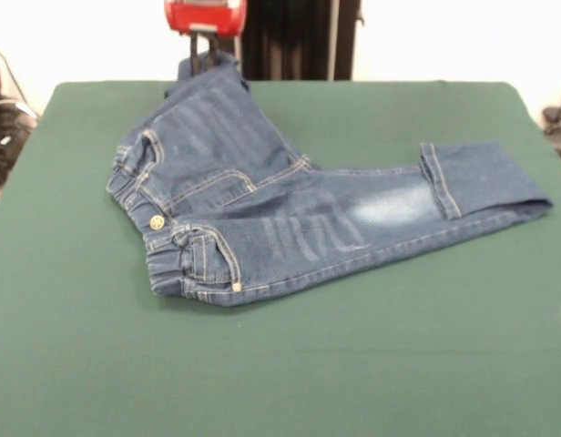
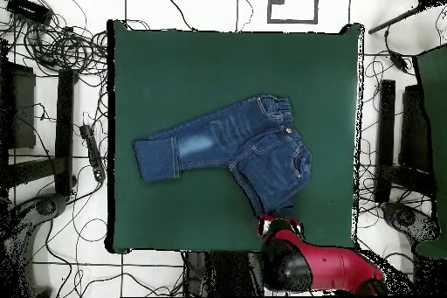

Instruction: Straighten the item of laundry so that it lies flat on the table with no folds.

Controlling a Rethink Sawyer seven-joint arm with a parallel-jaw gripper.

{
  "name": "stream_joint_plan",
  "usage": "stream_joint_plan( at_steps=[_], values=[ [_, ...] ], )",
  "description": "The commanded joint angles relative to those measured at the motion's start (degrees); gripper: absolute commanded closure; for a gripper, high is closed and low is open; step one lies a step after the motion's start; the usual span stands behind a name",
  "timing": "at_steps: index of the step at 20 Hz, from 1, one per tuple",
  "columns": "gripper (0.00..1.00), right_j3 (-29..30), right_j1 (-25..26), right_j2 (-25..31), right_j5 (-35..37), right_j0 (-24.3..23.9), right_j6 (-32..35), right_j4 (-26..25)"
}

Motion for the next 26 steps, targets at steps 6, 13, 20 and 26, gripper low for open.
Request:
stream_joint_plan(
  at_steps=[6,13,20,26],
  values=[
    [1.00,7.8,-12.0,7.5,11.1,6.7,6.8,11.6],
    [1.00,7.1,-9.4,4.5,8.1,12.1,10.3,14.1],
    [1.00,8.5,-10.2,2.2,7.2,18.4,14.0,19.5],
    [1.00,8.7,-9.3,0.5,5.6,23.7,16.0,24.6]
  ],
)
